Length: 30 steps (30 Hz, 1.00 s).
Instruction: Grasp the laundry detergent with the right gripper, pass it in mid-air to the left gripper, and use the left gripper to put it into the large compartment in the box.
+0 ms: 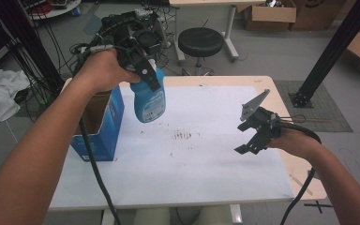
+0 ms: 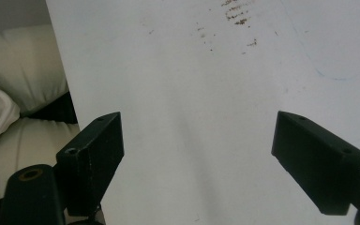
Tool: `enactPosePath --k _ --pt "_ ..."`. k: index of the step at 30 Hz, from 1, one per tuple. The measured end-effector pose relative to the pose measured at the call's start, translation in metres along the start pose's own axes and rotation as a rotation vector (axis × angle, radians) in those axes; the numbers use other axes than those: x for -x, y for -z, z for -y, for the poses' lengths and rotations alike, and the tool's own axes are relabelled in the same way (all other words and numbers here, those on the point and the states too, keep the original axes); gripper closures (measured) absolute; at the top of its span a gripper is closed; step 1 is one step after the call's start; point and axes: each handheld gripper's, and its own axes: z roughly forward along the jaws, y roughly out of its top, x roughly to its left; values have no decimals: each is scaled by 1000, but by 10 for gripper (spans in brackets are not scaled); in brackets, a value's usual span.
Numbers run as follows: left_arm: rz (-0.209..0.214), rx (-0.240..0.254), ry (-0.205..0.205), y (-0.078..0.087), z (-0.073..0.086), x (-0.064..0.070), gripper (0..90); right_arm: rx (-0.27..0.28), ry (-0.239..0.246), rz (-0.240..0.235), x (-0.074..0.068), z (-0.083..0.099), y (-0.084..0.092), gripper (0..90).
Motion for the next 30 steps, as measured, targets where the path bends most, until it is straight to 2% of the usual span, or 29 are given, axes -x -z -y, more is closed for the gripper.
enactPosePath --k 6,9,12,14,15,17,19,20,22,23,25,26,30 --pt "-41 0 117 1 4 -10 381 -11 19 -22 7 -1 -2 175" --pt "-60 10 170 5 8 -14 381 -25 50 -32 10 -3 -4 181" --pt "-71 26 245 7 12 -19 381 -41 64 -40 12 -4 -4 183" --pt "-83 17 278 8 15 -23 382 -42 61 -41 14 -5 -4 182" --pt "-83 17 278 8 15 -23 382 -44 56 -40 15 -5 -4 181" --pt "-112 16 327 11 19 -25 382 -55 59 -39 16 -6 -7 181" --pt "-119 15 340 13 21 -27 381 -58 55 -36 16 -6 -8 180" --pt "-129 7 382 15 24 -30 382 -71 57 -33 16 -7 -11 181" --pt "-134 15 398 17 25 -31 382 -78 56 -32 16 -8 -12 181" --pt "-138 25 437 21 29 -34 382 -79 65 -26 15 -10 -11 181" --pt "-137 22 450 23 31 -36 382 -74 64 -27 14 -10 -10 181" --pt "-141 20 475 27 35 -40 382 -75 72 -24 14 -12 -9 181" --pt "-162 23 529 34 42 -45 382 -68 72 -26 16 -14 -8 181"
